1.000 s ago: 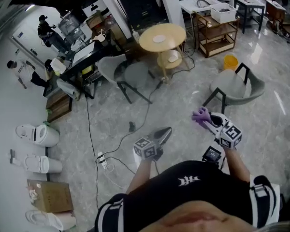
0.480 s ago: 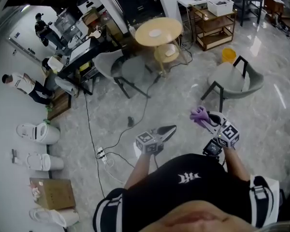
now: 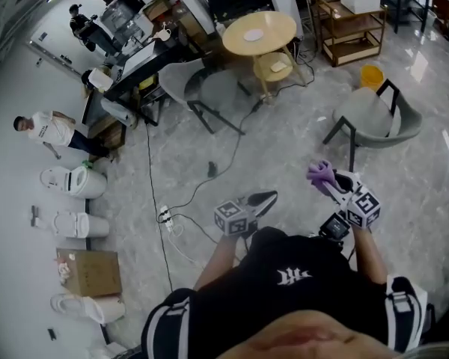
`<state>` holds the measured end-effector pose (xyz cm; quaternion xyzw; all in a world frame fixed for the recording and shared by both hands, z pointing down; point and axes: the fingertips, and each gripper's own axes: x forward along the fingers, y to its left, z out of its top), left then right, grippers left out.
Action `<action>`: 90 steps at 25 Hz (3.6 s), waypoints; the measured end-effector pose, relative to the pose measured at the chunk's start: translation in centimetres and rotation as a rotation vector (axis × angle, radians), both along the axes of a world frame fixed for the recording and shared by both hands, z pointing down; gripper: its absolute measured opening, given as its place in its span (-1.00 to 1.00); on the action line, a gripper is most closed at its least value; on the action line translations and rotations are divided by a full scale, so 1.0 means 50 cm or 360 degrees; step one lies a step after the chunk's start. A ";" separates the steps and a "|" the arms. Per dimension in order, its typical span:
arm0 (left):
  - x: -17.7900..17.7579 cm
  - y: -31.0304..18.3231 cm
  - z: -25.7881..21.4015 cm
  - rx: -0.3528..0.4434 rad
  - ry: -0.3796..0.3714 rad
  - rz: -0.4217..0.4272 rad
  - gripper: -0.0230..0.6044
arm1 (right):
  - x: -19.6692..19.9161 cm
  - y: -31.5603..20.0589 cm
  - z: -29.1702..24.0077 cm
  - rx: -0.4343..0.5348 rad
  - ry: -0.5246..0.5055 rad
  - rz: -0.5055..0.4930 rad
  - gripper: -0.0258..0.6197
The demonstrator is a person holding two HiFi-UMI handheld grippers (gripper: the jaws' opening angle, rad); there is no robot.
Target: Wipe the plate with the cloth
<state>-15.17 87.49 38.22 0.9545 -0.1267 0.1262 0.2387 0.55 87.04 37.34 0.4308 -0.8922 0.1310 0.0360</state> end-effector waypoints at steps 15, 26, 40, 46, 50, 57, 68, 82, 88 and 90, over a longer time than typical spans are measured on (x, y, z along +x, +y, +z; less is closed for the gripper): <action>-0.038 -0.135 0.063 -0.0009 -0.0012 -0.0142 -0.89 | 0.036 -0.110 0.043 -0.0017 0.0034 0.0061 -0.59; -0.123 -0.482 0.101 -0.0004 0.0065 -0.0292 -0.89 | -0.004 -0.413 0.021 -0.0106 0.0244 0.0056 -0.59; -0.088 -0.792 0.105 -0.0041 0.0151 -0.0165 -0.89 | 0.023 -0.695 -0.039 -0.0045 0.0276 0.0187 -0.59; -0.028 -0.939 0.132 -0.0066 0.0060 -0.0215 -0.89 | 0.094 -0.888 -0.001 -0.0052 0.0185 0.0145 -0.59; 0.035 -1.055 0.103 -0.0068 0.0049 -0.0309 -0.89 | 0.157 -1.032 0.007 -0.0060 0.0147 0.0089 -0.59; 0.091 -1.288 0.038 -0.0002 0.0011 -0.0476 -0.89 | 0.216 -1.296 -0.016 0.0054 0.0171 -0.0118 -0.59; 0.136 -1.521 0.082 -0.0066 0.0009 -0.0456 -0.89 | 0.242 -1.554 0.027 -0.0056 0.0204 -0.0172 -0.59; 0.118 -1.995 0.121 -0.0093 0.0120 -0.0147 -0.89 | 0.189 -1.937 -0.089 0.0014 0.0379 0.0073 -0.59; 0.145 -2.100 0.182 -0.0167 0.0057 -0.0103 -0.89 | 0.203 -1.989 -0.072 0.0030 0.0525 0.0041 -0.59; 0.160 -2.116 0.191 -0.0188 0.0056 -0.0124 -0.89 | 0.229 -2.005 -0.052 -0.0008 0.0517 0.0042 -0.59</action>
